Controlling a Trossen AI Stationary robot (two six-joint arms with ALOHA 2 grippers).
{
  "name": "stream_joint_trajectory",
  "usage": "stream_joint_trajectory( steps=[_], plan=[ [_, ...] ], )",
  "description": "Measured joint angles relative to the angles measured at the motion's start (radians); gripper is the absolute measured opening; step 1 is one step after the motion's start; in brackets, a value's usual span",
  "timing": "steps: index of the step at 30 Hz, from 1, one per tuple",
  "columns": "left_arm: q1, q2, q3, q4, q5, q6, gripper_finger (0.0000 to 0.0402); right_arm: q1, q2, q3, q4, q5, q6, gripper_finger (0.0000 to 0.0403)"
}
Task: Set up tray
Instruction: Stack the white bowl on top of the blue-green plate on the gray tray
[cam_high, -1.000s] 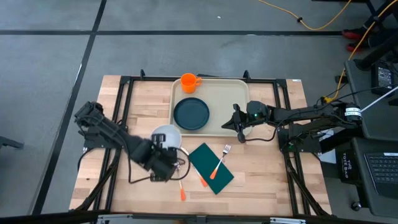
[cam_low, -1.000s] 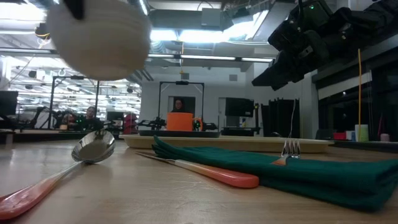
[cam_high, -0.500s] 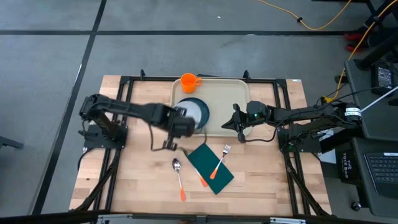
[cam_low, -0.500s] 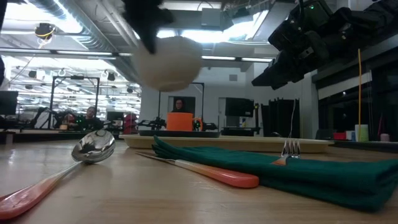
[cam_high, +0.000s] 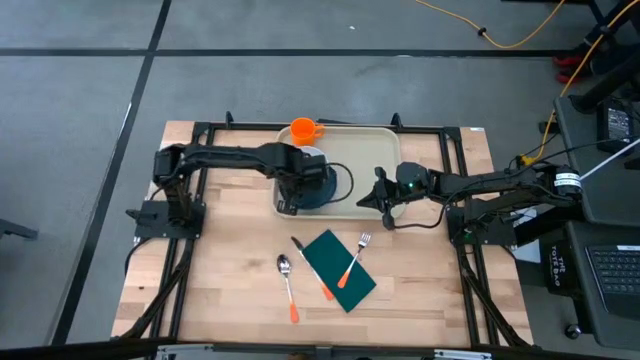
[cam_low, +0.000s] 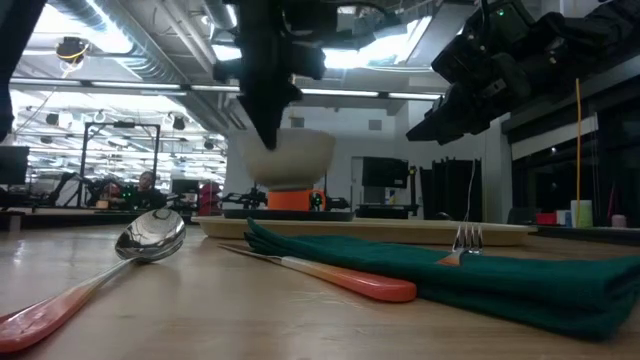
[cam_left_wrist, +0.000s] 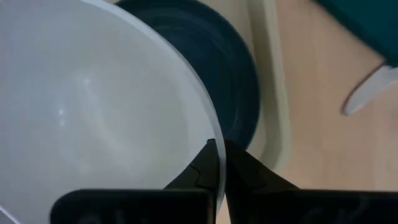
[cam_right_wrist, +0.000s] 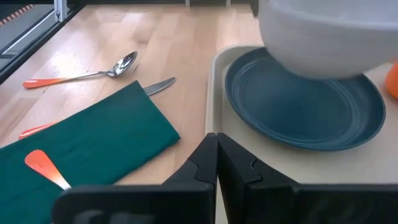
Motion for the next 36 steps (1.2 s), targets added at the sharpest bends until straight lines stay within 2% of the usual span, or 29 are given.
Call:
stream_joint_trajectory(
  steps=[5, 12, 36],
  plan=[
    [-0.001, 0.069, 0.0, 0.02, -0.001, 0.078, 0.0002, 0.0, 0.0, 0.0, -0.005, 0.0, -0.015, 0.0011],
    [0.022, 0.097, 0.0, 0.023, 0.001, 0.087, 0.0002, 0.0, 0.0, 0.0, -0.006, 0.0, -0.015, 0.0011],
    [0.03, 0.108, 0.0, 0.04, 0.031, -0.01, 0.0002, 0.0, 0.0, 0.0, -0.034, 0.001, -0.007, 0.0011]
  ],
)
